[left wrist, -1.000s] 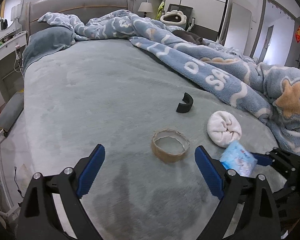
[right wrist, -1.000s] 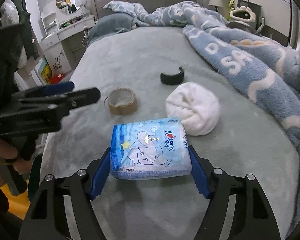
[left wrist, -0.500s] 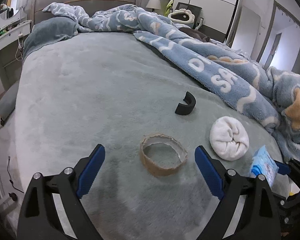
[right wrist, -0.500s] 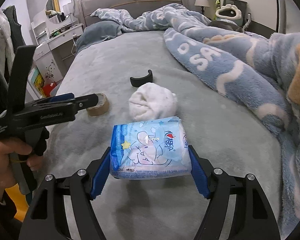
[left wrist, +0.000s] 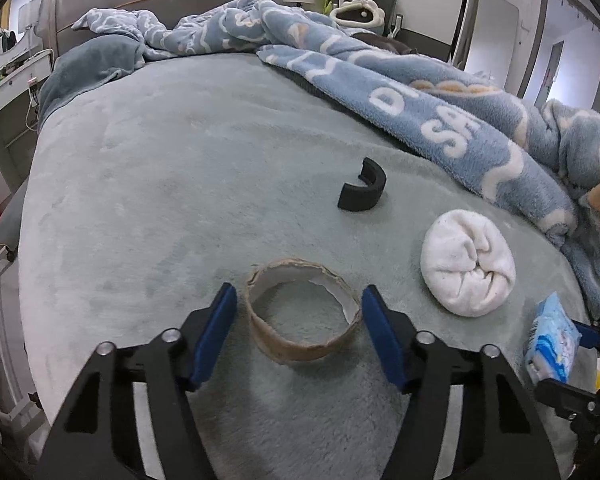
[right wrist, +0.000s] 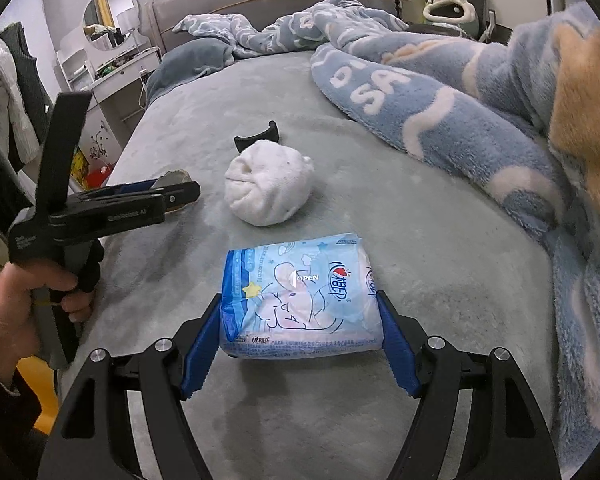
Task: Collect trash
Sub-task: 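Grasp the blue tissue pack with the right tool while the left tool grasps the brown tape roll, then carry the tape roll and tissue pack over the bin and release both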
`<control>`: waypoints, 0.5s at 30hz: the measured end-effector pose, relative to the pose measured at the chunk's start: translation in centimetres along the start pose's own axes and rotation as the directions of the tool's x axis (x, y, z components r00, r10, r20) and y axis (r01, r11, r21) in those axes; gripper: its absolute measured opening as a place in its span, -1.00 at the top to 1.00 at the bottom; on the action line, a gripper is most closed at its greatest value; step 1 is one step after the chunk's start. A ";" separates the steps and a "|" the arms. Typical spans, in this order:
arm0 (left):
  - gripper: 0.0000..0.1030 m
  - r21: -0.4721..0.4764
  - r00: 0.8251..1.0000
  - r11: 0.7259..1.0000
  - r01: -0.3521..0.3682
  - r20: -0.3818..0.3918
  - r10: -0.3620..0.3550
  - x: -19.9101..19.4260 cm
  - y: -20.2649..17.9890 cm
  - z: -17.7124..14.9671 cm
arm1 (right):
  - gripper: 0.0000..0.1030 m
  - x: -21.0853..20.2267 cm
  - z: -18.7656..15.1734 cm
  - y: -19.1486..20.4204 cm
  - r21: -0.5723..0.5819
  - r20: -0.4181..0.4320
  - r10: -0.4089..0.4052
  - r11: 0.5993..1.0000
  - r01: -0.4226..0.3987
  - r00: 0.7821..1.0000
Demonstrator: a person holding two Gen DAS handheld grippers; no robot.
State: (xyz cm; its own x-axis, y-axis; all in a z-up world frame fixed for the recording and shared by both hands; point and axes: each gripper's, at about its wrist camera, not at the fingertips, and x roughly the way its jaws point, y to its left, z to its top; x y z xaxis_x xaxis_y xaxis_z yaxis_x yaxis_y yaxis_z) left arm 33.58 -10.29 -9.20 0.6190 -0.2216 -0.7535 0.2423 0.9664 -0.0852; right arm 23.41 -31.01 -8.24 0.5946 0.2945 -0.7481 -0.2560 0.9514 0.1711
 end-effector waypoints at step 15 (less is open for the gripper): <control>-0.06 0.084 0.997 0.995 0.056 -0.049 -0.052 -2.2 -1.5 -1.4 | -0.43 -1.5 1.2 1.0 0.029 0.048 0.043 0.999 -0.044 0.998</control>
State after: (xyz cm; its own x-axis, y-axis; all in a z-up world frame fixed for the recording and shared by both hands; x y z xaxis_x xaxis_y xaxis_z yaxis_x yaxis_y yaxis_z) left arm 30.77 -11.09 -8.30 0.5686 -0.2650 -0.7788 0.3386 0.9382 -0.0721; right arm 23.20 -30.39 -6.14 0.6193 0.3392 -0.7081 -0.2603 0.9396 0.2225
